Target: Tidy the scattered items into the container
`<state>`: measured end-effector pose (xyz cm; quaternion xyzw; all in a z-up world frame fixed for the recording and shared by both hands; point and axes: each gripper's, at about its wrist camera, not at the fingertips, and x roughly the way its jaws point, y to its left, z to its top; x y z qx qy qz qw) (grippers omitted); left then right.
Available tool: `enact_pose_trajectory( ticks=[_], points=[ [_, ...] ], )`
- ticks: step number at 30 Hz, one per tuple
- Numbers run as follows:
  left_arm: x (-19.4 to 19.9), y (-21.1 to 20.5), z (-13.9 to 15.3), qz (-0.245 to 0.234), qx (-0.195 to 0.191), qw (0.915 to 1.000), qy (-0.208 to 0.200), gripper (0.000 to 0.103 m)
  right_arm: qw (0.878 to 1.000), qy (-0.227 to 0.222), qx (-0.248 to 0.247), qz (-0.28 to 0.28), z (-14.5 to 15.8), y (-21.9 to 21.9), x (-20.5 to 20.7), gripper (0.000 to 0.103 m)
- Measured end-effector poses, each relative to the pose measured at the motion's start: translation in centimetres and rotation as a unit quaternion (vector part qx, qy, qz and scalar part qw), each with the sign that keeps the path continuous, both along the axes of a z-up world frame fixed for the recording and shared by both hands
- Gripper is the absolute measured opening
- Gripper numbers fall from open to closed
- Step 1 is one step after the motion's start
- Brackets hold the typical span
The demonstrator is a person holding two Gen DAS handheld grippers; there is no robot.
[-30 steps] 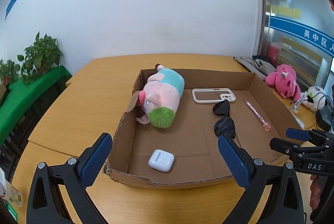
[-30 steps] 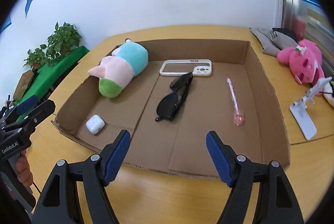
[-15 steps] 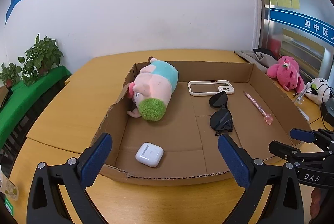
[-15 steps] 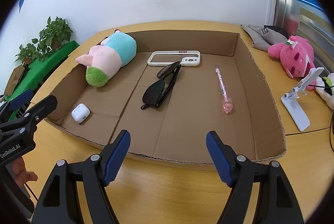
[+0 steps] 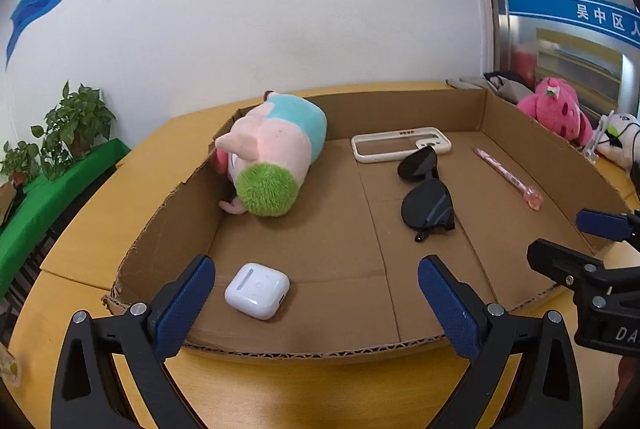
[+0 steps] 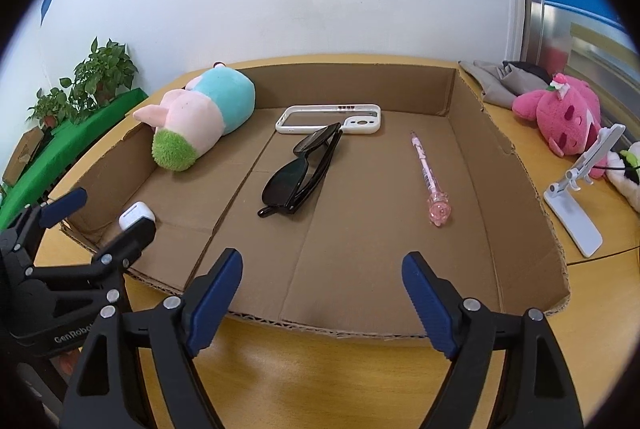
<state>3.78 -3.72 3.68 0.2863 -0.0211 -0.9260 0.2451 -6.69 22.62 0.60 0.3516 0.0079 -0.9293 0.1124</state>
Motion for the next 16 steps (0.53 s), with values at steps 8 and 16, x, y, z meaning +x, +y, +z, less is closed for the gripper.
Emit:
enact_pose_trajectory(
  ticks=[8,16],
  points=[
    [0.6,-0.7,-0.5,-0.002,0.025,0.9991,0.035,0.103,0.997,0.074,0.001,-0.007,-0.9,-0.1,1.3,0.086],
    [0.8,-0.8,-0.7,-0.011,0.026,0.9986,0.045,0.103,0.995,0.097,0.001,-0.011,-1.0,-0.1,1.8,0.087]
  ],
)
